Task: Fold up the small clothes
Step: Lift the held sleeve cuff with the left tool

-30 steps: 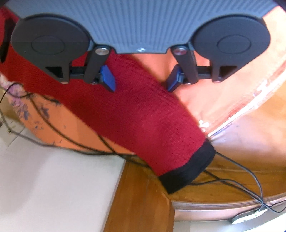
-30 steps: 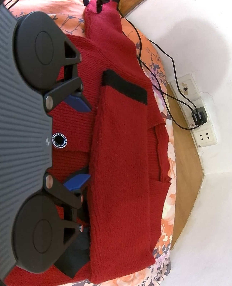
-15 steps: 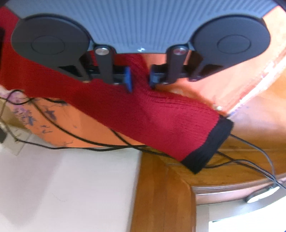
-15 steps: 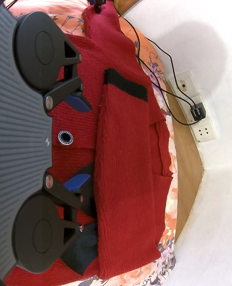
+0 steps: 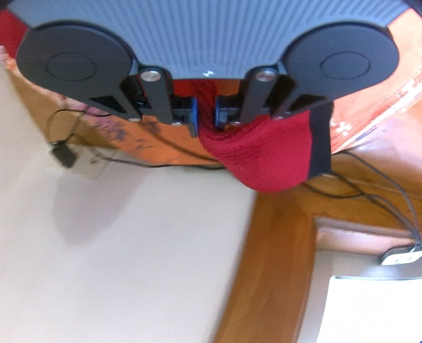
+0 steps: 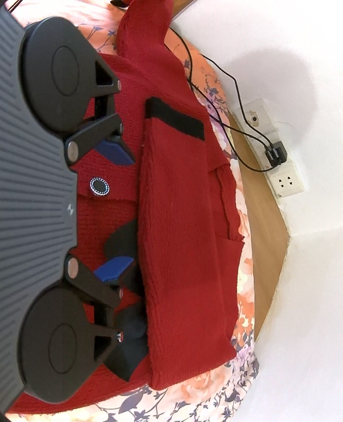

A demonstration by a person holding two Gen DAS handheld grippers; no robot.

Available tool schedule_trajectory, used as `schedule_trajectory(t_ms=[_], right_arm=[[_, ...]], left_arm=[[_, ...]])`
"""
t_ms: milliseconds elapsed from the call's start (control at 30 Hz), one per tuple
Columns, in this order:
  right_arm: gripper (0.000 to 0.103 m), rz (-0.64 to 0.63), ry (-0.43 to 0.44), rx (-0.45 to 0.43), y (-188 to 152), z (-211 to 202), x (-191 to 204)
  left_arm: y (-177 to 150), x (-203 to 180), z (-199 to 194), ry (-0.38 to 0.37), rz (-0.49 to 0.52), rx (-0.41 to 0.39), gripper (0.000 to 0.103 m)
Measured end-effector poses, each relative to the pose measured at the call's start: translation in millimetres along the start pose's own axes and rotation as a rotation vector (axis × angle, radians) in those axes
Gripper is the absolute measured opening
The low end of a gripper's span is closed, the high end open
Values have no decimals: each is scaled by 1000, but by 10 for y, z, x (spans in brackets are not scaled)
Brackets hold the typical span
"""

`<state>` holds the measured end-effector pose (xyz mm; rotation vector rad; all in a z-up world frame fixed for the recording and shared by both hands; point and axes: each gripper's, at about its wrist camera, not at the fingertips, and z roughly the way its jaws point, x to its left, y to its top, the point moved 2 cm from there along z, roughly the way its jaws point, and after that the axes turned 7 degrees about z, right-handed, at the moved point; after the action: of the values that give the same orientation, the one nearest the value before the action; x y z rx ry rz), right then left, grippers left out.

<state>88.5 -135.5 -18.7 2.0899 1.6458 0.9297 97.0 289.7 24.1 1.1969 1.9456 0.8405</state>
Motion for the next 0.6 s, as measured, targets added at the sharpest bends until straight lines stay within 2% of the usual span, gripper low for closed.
schedule_trajectory(t_ms=[300, 500, 600], right_arm=[[82, 39, 9, -35, 3, -183, -189], [82, 64, -10, -53, 7, -320, -386], [82, 77, -24, -56, 11, -378, -493]], left_arm=[[116, -560, -264, -180, 38, -23, 14], [-20, -1054, -318, -253, 117, -10, 14], [-145, -1299, -298, -301, 148, 21, 14]])
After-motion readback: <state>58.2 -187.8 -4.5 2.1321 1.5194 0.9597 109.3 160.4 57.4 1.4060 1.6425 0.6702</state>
